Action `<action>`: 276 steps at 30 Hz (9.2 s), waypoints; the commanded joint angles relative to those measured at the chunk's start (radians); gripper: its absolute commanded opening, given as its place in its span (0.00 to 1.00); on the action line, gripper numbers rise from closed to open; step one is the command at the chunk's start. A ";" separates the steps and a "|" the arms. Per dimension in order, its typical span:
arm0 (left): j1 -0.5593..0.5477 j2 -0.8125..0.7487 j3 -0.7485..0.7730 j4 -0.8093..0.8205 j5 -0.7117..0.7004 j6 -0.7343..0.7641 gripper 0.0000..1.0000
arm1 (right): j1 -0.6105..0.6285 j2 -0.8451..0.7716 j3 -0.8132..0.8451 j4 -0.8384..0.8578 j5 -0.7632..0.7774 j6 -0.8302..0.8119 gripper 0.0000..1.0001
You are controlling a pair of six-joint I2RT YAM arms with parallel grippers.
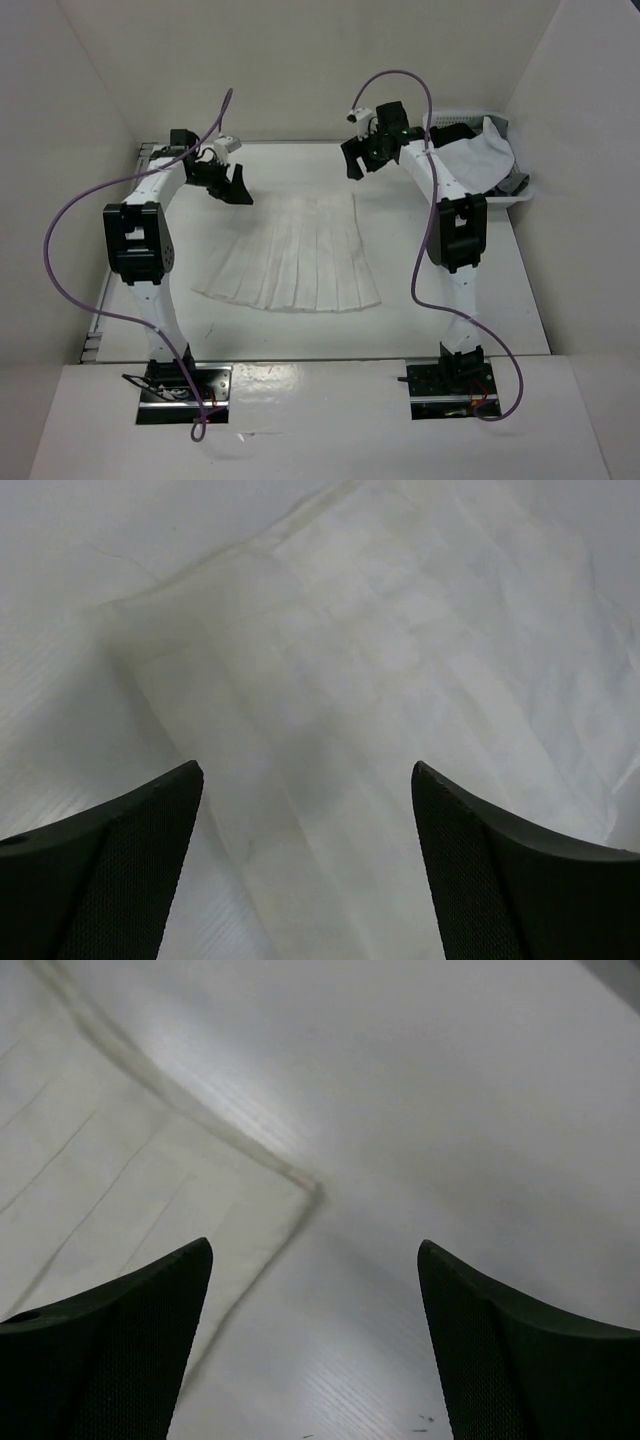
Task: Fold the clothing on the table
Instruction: Flatten the skirt out, then fold the skirt
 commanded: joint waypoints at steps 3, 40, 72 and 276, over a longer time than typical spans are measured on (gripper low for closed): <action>0.023 -0.131 -0.050 0.228 -0.178 -0.199 0.99 | 0.003 -0.053 0.132 0.130 0.367 0.204 0.90; 0.425 -0.889 -0.731 0.113 -0.329 -0.225 1.00 | 0.457 0.035 -0.220 0.202 0.445 0.644 0.98; 0.425 -0.889 -0.740 0.113 -0.292 -0.207 1.00 | 0.526 -0.086 -0.577 0.058 0.326 0.281 0.98; -0.030 -0.438 -0.263 0.019 -0.274 0.060 0.00 | -0.022 -0.622 -0.471 -0.140 0.033 -0.168 0.00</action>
